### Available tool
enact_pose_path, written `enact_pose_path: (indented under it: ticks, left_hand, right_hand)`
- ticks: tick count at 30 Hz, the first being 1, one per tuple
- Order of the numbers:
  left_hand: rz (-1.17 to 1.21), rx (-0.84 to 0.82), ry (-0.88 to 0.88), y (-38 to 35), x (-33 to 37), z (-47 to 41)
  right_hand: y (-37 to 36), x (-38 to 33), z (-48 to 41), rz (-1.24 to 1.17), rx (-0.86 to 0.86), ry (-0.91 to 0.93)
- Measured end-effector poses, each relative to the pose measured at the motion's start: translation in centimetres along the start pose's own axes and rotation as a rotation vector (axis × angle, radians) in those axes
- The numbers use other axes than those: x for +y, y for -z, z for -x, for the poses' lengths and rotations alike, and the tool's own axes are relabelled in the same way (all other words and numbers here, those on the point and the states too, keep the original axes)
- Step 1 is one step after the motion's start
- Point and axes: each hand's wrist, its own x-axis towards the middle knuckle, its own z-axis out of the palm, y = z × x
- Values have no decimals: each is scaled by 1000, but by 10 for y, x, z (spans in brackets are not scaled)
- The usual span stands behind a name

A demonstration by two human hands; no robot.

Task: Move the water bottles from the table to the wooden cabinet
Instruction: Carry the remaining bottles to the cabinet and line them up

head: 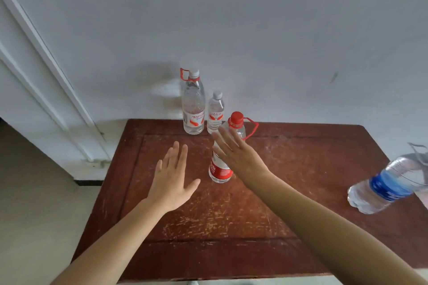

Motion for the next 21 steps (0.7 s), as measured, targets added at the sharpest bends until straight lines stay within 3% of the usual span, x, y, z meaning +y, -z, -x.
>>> enact_pose_path:
  ticks: [6,12,21]
  left_hand:
    - [31,-84,21,-28,11,-40]
    - [41,-215,-7,-66,76,-106]
    - [-178,-414,-104,-125,150,-162]
  right_hand:
    - [-40,32,-40,-78,-63,-77]
    - [-135,72,-8,-460,-220,-119]
    - [-236,14,38,-1088,-323,-366]
